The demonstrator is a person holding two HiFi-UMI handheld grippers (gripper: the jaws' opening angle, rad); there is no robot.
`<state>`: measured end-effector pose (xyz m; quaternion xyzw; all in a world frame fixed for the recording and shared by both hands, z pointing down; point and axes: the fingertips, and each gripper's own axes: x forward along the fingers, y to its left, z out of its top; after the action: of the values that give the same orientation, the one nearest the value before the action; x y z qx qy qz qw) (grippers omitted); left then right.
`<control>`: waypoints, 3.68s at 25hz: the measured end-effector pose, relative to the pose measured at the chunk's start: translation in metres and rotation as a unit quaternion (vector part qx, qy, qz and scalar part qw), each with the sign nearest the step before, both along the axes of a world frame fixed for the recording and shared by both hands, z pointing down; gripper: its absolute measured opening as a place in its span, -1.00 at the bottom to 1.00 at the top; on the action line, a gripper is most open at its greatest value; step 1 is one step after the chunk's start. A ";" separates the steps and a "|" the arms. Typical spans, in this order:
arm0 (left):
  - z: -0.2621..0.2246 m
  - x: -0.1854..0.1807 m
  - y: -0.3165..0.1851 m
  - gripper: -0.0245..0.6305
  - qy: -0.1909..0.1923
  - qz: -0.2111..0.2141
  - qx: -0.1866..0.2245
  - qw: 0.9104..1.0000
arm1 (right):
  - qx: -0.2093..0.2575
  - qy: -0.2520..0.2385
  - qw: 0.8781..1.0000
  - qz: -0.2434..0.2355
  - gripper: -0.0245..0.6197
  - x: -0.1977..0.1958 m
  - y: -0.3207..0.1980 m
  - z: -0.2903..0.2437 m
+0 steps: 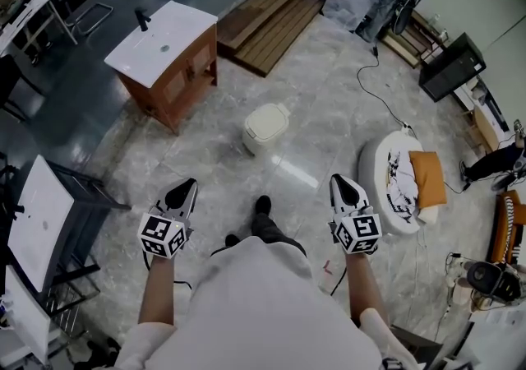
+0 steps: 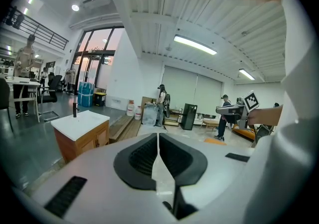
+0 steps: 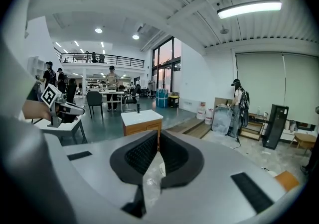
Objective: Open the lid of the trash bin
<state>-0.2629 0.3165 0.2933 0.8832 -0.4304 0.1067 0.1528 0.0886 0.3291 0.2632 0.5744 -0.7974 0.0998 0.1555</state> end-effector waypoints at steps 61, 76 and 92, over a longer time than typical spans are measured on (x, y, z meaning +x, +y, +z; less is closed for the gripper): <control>0.043 0.147 -0.276 -0.84 -0.051 0.012 -0.046 0.998 | -0.081 -0.025 0.994 -0.066 -0.81 0.089 -0.295 0.093; 0.093 0.129 -0.351 -0.84 -0.058 0.105 -0.085 0.989 | -0.131 0.002 0.991 -0.005 -0.81 0.068 -0.327 0.116; 0.208 0.146 -0.361 -0.84 -0.093 0.241 -0.155 0.954 | -0.221 0.001 0.975 0.028 -0.81 0.017 -0.325 0.178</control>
<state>-0.1169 -0.0450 0.5016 0.9122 -0.1956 0.2875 0.2168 0.1054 0.0046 0.4417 0.5484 -0.7389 0.2773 0.2762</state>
